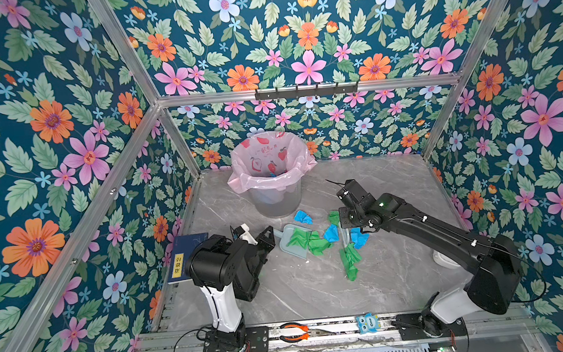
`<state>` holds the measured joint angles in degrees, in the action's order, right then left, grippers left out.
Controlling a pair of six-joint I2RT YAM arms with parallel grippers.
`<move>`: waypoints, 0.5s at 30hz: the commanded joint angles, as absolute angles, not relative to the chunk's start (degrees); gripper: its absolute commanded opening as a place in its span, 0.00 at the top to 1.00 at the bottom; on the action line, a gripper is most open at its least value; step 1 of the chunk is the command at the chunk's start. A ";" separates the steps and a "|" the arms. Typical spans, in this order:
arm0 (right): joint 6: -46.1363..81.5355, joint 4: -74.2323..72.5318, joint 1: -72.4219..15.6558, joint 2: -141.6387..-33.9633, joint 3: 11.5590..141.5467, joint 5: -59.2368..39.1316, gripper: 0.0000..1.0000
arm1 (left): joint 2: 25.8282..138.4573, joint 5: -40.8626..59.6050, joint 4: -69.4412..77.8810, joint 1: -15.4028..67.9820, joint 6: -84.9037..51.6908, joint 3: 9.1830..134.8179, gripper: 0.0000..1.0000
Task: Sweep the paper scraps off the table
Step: 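Push the scraps into the dustpan with the brush in the right gripper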
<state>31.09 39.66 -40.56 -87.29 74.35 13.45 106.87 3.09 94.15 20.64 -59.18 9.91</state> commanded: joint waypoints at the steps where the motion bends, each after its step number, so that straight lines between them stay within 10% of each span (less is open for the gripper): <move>1: 31.99 37.22 -40.65 -88.81 74.66 12.35 1.00 | 107.29 3.32 95.97 20.71 -58.97 9.98 1.00; 15: 33.59 35.08 -43.81 -94.49 78.84 11.58 1.00 | 108.45 3.25 95.98 21.88 -60.03 11.39 1.00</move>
<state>32.23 36.18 -43.40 -94.35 78.17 11.09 108.20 3.18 94.17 21.78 -60.03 11.16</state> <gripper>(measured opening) 0.070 0.129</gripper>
